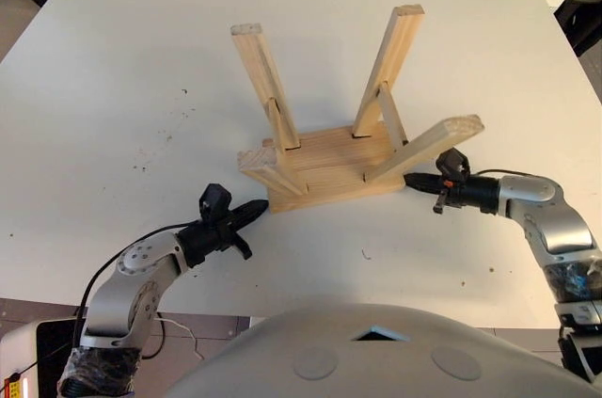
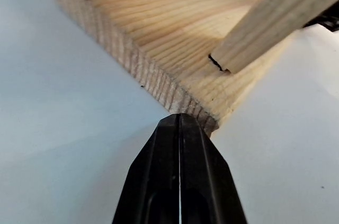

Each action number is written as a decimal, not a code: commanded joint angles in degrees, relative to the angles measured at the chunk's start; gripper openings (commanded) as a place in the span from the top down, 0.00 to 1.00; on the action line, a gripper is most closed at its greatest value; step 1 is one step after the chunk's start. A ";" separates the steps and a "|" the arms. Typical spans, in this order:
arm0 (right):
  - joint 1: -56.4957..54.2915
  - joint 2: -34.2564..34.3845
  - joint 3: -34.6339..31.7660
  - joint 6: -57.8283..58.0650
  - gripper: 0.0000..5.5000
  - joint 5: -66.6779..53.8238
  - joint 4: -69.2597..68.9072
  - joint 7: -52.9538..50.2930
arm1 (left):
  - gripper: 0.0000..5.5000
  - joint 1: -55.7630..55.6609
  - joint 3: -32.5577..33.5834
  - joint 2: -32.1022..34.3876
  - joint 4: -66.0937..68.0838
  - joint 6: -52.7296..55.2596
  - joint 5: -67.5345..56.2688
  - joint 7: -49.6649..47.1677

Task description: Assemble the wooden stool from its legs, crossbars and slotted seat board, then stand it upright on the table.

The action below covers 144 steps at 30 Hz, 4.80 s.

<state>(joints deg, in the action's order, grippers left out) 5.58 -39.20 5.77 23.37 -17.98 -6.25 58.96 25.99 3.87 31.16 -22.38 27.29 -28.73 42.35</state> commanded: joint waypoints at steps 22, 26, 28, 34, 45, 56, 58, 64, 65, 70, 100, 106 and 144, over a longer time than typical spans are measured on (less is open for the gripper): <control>20.84 -11.82 -18.32 14.36 1.00 -27.57 -35.92 8.92 | 1.00 17.81 13.95 7.65 -32.66 11.53 -39.15 -2.54; 22.08 -11.94 -20.94 15.67 1.00 -30.32 -38.12 8.44 | 1.00 18.84 14.22 8.96 -33.24 11.11 -43.22 -2.95; 22.21 -12.26 -23.56 16.88 1.00 -32.59 -38.83 8.47 | 1.00 19.87 14.80 9.39 -33.61 10.77 -45.59 -3.27; 22.79 -13.21 -26.65 18.15 1.00 -35.47 -39.49 9.86 | 1.00 23.44 14.86 10.70 -34.11 10.28 -45.19 -1.38; 20.56 -13.31 -24.91 18.66 1.00 -35.17 -38.30 8.85 | 1.00 20.27 14.42 10.69 -27.13 7.61 -40.65 0.73; 12.98 -12.13 -20.93 19.36 1.00 -32.11 -31.45 6.66 | 1.00 10.50 9.86 10.08 -22.92 9.11 -38.94 -2.55; 12.69 -11.77 -20.22 19.32 1.00 -31.74 -30.91 6.56 | 1.00 8.80 8.54 9.64 -22.17 9.35 -38.20 -3.55; 13.19 -11.37 -20.43 18.23 1.00 -29.97 -29.01 6.54 | 1.00 7.27 9.09 9.33 -21.73 9.60 -38.92 -6.50; 12.76 -11.46 -20.43 17.94 1.00 -29.56 -28.34 6.52 | 1.00 7.48 9.73 9.29 -21.45 9.54 -39.17 -6.81; 13.72 -15.24 -20.54 10.92 1.00 -20.55 -18.60 10.40 | 1.00 8.51 17.84 11.24 -15.60 9.29 -39.69 -5.25; 1.43 -10.00 -0.69 -11.17 0.54 -0.41 -4.49 12.76 | 0.43 -9.39 -6.77 16.01 9.46 -24.94 14.13 15.36; -0.99 -8.27 1.68 -12.10 0.54 0.65 -2.77 12.17 | 0.43 -14.28 -9.12 14.39 13.05 -29.00 15.79 17.45; -1.52 -13.19 -6.33 24.03 0.73 -40.77 -19.14 15.43 | 0.72 -12.47 -2.50 15.56 -9.53 3.45 -23.28 18.14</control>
<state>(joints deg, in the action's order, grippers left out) 2.28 -51.80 5.50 28.36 -29.82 -13.73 76.14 9.97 -3.08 47.99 -19.62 16.70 -28.60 67.41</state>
